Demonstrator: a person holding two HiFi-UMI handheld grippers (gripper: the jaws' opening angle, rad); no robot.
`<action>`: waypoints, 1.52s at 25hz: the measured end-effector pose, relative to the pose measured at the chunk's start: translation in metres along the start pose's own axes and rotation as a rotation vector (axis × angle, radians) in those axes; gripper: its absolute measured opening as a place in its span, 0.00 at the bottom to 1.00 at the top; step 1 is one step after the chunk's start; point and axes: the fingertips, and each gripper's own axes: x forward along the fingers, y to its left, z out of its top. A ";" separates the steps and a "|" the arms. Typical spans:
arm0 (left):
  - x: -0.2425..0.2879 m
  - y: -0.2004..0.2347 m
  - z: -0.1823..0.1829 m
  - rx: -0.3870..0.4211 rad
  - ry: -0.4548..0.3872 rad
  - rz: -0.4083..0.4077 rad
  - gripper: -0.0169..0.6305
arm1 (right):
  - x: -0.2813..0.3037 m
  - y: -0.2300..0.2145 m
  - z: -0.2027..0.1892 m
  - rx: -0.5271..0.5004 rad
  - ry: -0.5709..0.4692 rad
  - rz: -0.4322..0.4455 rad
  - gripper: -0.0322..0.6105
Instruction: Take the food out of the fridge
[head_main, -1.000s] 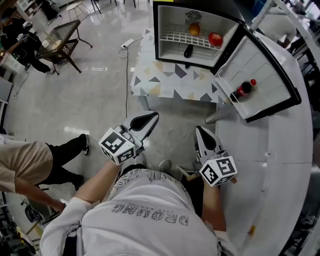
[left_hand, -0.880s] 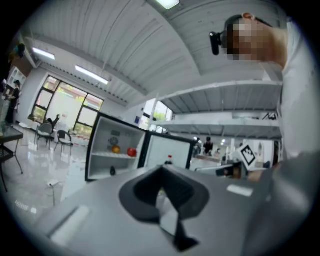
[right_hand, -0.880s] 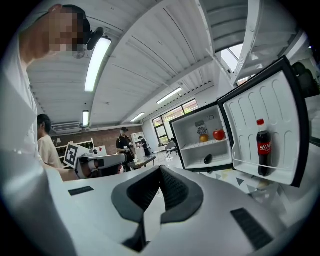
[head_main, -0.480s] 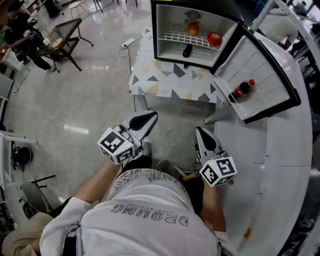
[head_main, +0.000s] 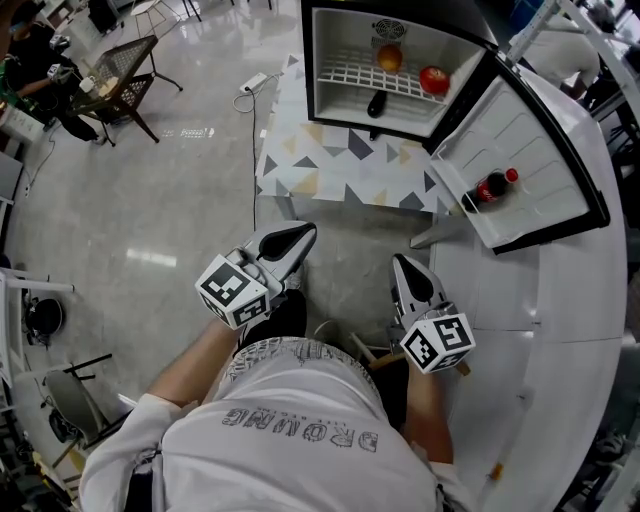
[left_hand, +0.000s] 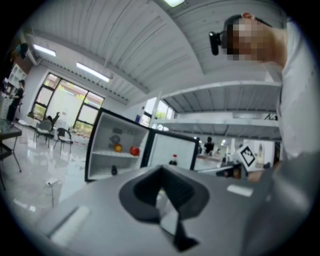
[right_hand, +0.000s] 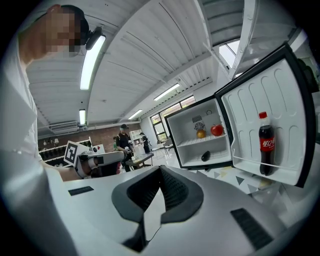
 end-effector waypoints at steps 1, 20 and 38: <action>0.002 0.006 0.000 -0.002 0.002 -0.002 0.04 | 0.007 -0.002 0.000 0.002 0.002 -0.003 0.04; 0.062 0.152 0.012 -0.021 0.025 -0.066 0.04 | 0.157 -0.032 0.023 0.024 0.033 -0.055 0.04; 0.100 0.233 0.030 -0.012 0.050 -0.145 0.04 | 0.248 -0.061 0.051 0.035 0.019 -0.144 0.04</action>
